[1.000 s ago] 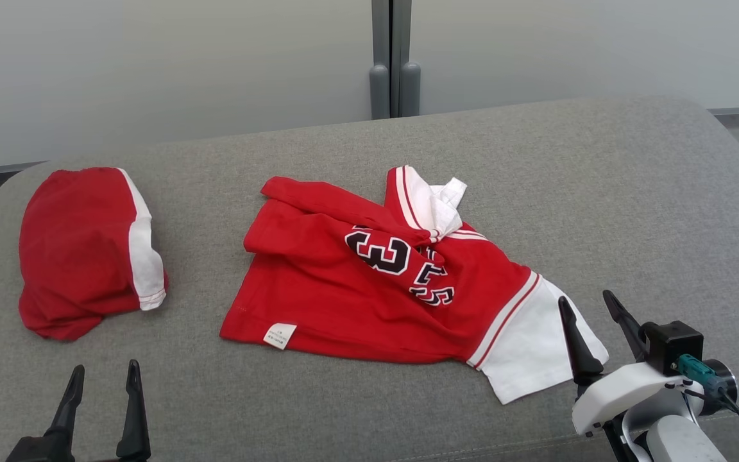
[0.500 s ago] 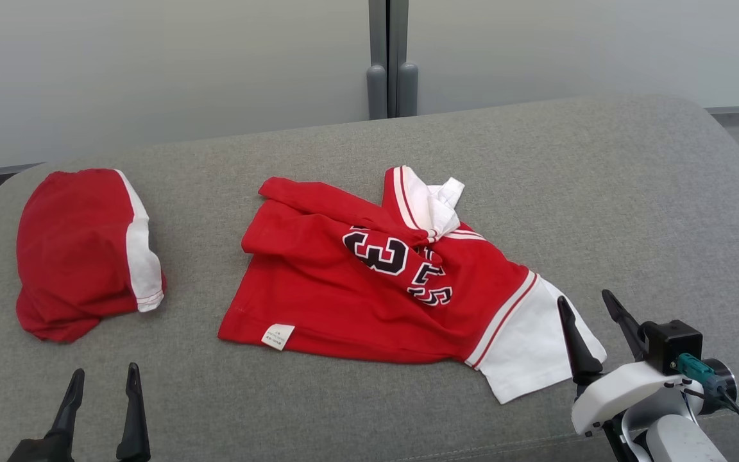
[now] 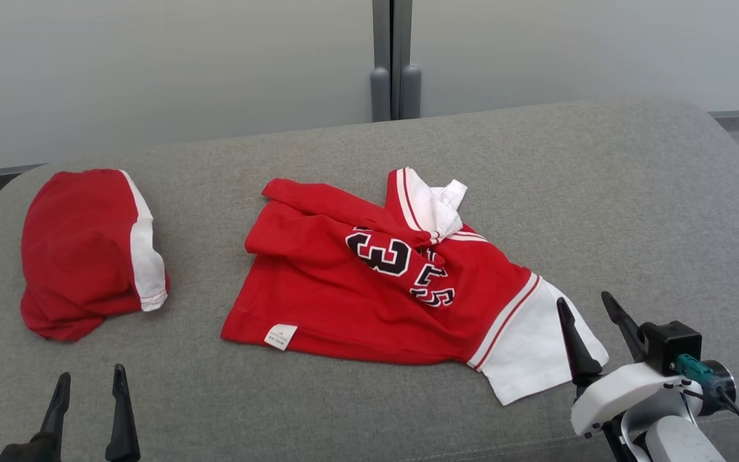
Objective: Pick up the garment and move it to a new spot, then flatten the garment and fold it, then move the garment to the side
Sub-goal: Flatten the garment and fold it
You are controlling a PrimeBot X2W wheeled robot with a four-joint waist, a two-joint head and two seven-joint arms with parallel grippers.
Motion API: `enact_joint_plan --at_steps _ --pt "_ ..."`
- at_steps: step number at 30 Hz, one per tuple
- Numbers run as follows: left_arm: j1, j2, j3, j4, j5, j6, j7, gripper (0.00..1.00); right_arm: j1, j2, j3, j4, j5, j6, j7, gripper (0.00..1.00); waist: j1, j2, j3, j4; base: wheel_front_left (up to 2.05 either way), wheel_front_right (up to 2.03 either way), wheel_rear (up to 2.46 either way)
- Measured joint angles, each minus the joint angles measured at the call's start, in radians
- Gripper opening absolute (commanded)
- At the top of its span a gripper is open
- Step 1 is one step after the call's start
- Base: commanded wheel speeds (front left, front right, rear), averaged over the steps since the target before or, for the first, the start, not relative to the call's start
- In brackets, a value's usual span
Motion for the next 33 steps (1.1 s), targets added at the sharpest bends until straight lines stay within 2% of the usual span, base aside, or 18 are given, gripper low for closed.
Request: enact_joint_plan --at_steps 12,16,25,33 --pt "-0.003 -0.010 0.004 0.006 0.007 -0.013 0.000 1.00 0.001 -0.002 0.005 0.007 0.006 0.000 0.000 1.00 0.0000 0.0000 -0.005 0.002 0.00 0.00 0.00" --pt "-0.022 -0.006 -0.022 0.021 0.007 -0.019 0.000 1.00 0.001 -0.005 0.002 0.012 0.006 0.000 0.006 1.00 0.0000 0.0000 -0.005 0.007 0.00 0.00 0.00" --pt "-0.154 0.040 -0.172 0.160 -0.035 -0.031 0.026 1.00 -0.018 -0.017 -0.003 0.066 0.008 0.000 0.045 1.00 0.0000 0.0000 0.015 -0.002 0.00 0.00 0.00" --pt "-0.306 0.120 -0.332 0.310 -0.158 -0.032 0.037 1.00 -0.116 -0.028 -0.001 0.166 -0.005 0.000 0.065 1.00 0.0000 0.0000 0.066 -0.036 0.00 0.00 0.00"
